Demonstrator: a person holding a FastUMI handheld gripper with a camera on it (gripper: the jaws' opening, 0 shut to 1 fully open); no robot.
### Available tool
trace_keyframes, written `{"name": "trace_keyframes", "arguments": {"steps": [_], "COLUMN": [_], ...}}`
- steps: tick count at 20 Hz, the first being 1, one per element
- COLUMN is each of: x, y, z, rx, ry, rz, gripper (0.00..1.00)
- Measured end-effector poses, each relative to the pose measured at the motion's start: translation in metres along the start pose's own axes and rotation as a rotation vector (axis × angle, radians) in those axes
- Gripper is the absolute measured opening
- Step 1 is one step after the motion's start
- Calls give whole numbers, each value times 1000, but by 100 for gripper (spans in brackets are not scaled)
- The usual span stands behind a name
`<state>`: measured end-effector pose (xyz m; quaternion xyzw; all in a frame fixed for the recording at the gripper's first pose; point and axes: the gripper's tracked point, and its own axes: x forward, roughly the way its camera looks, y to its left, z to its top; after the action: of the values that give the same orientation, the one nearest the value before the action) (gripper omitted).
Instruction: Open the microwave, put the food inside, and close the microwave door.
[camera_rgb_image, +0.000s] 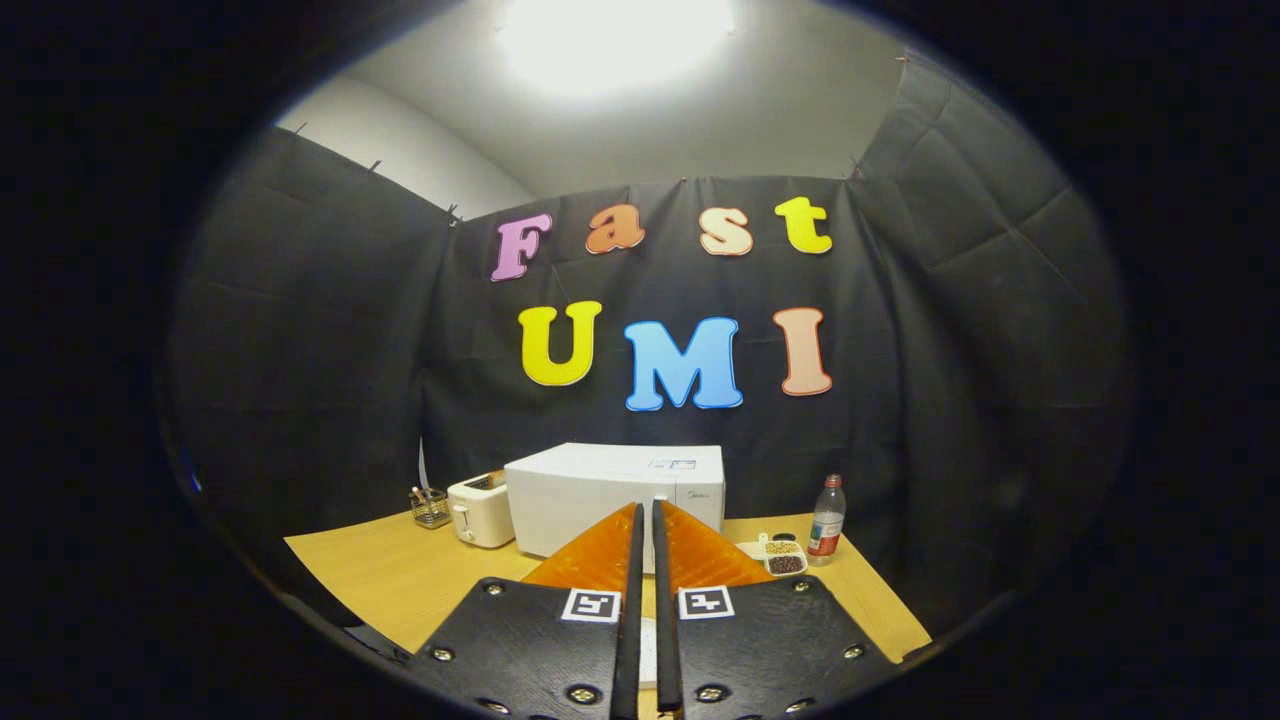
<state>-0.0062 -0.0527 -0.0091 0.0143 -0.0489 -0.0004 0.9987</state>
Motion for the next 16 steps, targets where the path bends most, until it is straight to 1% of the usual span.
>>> {"name": "trace_keyframes", "arguments": {"steps": [2,4,6,8,9,14,16], "x": [-22,-38,-51,-62,-65,-78,-78], "y": [1,2,12,6,2,7,5], "z": [1,-4,-6,-1,6,30,29], "rx": [-49,-62,-90,-115,-114,-80,-82], "ry": [10,34,52,50,39,-24,-23], "rz": [-16,-22,4,-11,-17,4,5], "gripper": [7,7,7,7,7,7,7]}}
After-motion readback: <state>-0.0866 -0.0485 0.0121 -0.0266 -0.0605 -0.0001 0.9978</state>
